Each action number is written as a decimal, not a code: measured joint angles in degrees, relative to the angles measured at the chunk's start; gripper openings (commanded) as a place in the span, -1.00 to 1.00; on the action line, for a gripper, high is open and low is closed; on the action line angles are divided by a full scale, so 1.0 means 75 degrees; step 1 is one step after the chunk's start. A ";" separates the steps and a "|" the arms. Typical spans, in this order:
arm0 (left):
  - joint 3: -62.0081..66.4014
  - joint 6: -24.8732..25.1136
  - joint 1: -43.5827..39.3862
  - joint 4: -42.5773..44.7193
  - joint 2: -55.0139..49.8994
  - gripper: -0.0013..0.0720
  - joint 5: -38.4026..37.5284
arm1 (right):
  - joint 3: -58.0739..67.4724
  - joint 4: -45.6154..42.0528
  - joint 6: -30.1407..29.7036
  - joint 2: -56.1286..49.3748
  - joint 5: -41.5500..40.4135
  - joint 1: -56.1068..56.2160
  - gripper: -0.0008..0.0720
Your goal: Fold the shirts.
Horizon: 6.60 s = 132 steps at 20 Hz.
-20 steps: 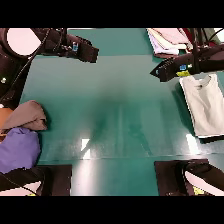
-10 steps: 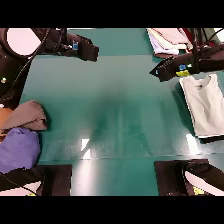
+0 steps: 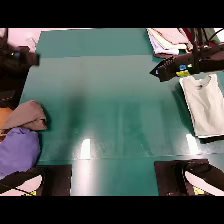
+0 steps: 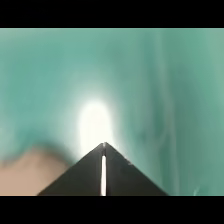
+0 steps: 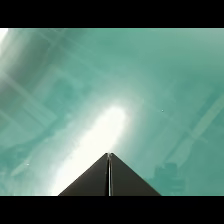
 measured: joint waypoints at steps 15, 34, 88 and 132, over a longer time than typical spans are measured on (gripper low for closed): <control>-0.4934 0.0020 0.2273 0.0175 0.0475 -0.89 0.1335 | 0.0006 0.0000 0.0000 0.0017 -0.0271 0.0000 -0.93; 0.0775 0.1099 -0.4170 -0.1221 -0.0338 0.45 0.0326 | 0.3360 -0.0052 0.0376 0.0329 -0.0653 -0.0539 -0.93; -0.1851 0.1151 -0.1778 -0.4637 -0.2375 -0.89 0.2585 | -0.2964 0.2401 -0.0801 -0.3200 -0.2527 -0.2107 -0.93; -0.1003 0.0076 -0.0117 -0.0705 -0.1271 0.61 0.0338 | 0.2180 -0.0020 0.0303 -0.3436 0.1408 -0.2524 0.26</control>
